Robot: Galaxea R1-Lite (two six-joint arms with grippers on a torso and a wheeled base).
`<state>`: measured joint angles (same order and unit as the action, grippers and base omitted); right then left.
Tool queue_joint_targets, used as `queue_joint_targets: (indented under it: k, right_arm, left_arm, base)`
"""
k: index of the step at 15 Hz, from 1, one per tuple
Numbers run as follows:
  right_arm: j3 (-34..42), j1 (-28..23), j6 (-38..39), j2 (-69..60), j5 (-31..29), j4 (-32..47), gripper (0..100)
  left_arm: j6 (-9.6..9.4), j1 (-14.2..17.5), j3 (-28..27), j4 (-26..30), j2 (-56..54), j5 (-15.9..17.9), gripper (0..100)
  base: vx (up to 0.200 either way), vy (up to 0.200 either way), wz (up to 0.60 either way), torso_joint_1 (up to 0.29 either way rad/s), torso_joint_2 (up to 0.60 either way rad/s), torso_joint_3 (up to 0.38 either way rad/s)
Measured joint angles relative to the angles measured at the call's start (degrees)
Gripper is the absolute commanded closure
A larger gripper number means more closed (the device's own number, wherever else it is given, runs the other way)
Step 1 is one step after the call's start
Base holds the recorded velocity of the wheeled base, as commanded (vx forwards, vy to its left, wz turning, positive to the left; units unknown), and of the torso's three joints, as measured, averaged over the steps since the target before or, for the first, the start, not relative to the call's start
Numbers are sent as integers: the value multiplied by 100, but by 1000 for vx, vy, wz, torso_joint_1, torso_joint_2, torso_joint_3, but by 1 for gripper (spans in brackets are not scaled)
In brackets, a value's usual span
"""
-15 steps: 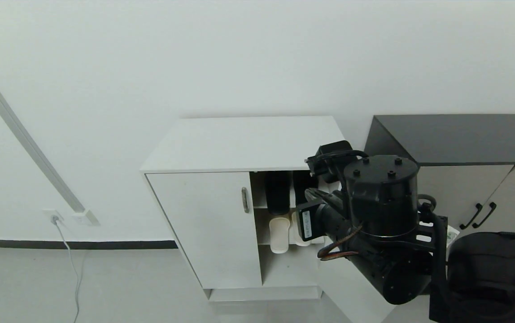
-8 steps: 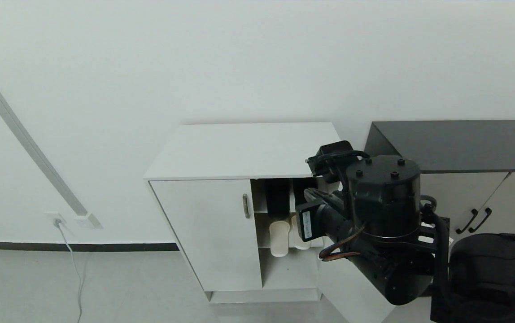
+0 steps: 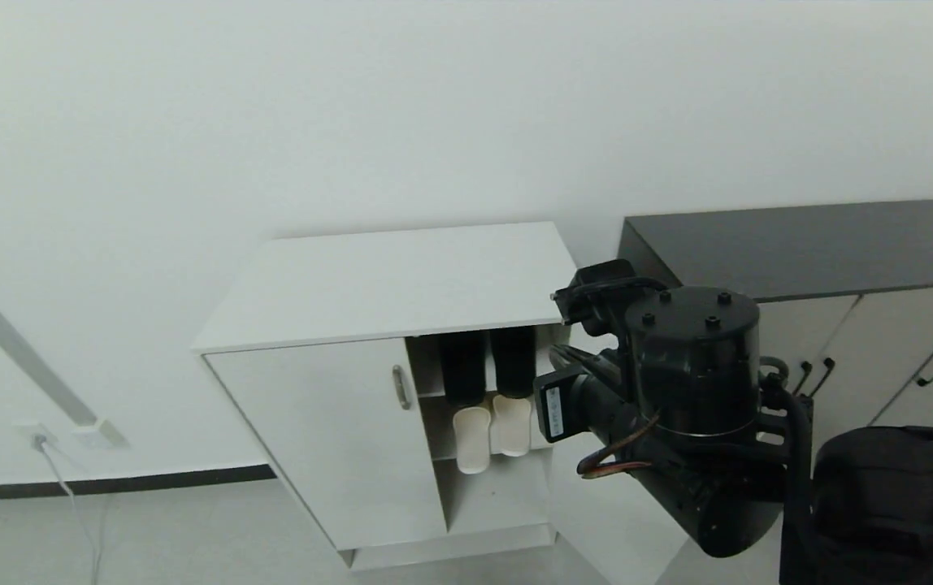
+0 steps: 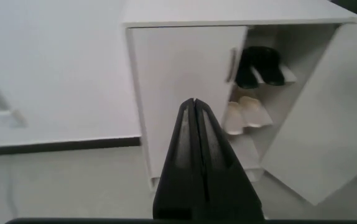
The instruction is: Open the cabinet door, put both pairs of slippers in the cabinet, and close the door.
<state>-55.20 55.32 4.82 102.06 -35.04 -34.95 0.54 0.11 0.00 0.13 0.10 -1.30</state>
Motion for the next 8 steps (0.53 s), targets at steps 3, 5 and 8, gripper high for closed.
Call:
queue_joint_targets:
  k: [3,5,8]
  right_arm:
    - [2,-12,-9,-7,4,-41,100]
    - [10,-56,-88,-5,1,-141,100]
    - [22,-105,-112,15,9,-165,100]
  left_arm:
    - [4,-9,0,-2,0,2,100]
    - [4,-4,0,-4,0,-2,100]
    - [4,5,0,-6,0,-2,100]
  base:
    - [0,0,0,0,0,0]
    - [0,0,0,0,0,0]
    - [0,0,0,0,0,0]
